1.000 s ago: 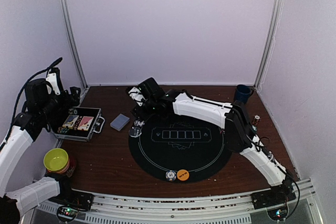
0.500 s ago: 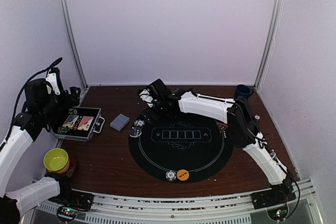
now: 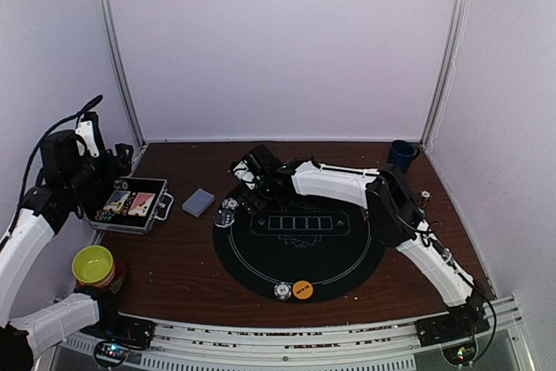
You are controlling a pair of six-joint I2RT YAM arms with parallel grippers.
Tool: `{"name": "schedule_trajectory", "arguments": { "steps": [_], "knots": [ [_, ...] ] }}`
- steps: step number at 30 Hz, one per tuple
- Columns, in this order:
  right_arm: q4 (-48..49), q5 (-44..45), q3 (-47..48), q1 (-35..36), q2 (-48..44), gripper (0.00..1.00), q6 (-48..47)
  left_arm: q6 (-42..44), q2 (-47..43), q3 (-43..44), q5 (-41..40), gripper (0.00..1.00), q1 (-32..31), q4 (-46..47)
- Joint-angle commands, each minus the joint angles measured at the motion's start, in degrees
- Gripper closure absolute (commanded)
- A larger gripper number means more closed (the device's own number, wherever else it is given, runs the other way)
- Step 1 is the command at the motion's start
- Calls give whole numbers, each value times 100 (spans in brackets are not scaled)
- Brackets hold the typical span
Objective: Distribute texas hold em gaming equipment
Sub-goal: Adjust the poker chips pile in the dealer area.
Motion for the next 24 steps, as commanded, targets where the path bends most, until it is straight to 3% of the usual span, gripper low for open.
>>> {"name": "schedule_trajectory", "arguments": {
  "steps": [1,24],
  "knots": [
    [-141,-163,22,-23,190,4,-10,-14,-57,64,82,2,54,142],
    [-280,-233,545,82,544,4,59,-23,-57,64,86,2,55,147]
  ]
}}
